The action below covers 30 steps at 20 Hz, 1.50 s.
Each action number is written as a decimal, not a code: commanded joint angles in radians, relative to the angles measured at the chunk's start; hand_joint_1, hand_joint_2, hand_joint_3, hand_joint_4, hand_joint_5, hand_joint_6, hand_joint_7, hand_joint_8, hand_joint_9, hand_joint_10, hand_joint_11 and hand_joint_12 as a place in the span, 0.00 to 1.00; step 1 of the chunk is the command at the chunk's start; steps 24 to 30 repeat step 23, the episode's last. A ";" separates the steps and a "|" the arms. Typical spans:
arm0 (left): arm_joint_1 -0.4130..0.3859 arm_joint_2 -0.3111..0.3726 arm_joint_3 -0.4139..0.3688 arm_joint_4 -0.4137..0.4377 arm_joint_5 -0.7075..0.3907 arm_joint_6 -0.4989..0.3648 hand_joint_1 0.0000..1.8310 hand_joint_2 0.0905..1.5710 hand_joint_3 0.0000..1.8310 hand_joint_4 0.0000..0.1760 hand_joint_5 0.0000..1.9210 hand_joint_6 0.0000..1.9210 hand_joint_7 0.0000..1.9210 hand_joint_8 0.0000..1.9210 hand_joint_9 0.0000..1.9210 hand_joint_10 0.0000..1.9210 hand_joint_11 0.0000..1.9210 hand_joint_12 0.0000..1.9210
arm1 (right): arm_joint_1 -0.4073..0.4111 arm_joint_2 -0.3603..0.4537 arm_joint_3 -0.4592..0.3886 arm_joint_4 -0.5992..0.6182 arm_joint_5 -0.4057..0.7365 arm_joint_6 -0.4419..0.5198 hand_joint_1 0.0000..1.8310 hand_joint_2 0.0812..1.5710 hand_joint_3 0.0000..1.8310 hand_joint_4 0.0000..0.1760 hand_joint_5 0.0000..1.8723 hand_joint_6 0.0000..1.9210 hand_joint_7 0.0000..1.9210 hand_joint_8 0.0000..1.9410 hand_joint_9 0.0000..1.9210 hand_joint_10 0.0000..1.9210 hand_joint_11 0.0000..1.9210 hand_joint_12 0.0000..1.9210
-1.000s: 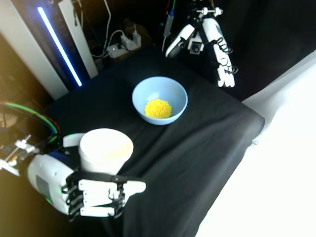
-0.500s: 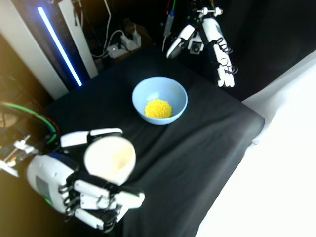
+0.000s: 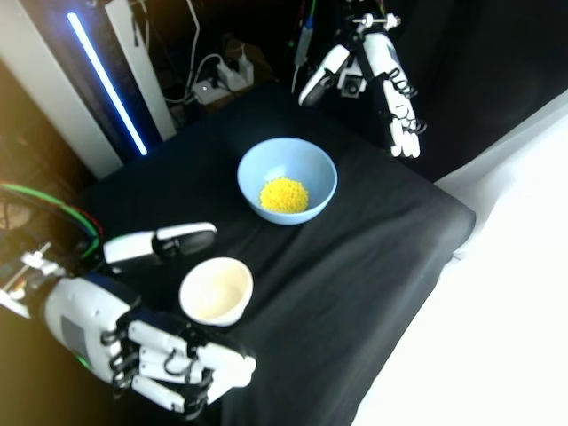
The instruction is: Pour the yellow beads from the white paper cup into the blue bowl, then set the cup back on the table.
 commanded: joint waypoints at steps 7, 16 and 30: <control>-0.049 0.006 0.024 -0.001 -0.076 -0.013 0.31 0.47 0.00 0.00 0.00 0.00 0.02 0.00 0.00 0.00 0.01 0.00 | 0.006 0.051 -0.010 -0.050 0.110 0.011 0.45 0.47 0.00 0.97 0.00 0.00 0.13 0.00 0.13 0.00 0.00 0.54; -0.240 0.084 0.017 0.205 0.095 -0.013 0.30 0.50 0.00 0.17 0.00 0.00 0.04 0.00 0.00 0.00 0.00 0.00 | 0.094 0.161 -0.039 -0.241 -0.027 -0.056 0.47 0.44 0.00 0.99 0.00 0.00 0.21 0.00 0.10 0.00 0.00 0.29; -0.359 0.167 -0.030 0.304 0.125 -0.012 0.32 0.48 0.00 0.00 0.00 0.00 0.05 0.00 0.01 0.00 0.02 0.01 | 0.162 0.292 -0.138 -0.360 -0.087 -0.197 0.50 0.41 0.00 0.99 0.00 0.00 0.09 0.01 0.08 0.01 0.00 0.26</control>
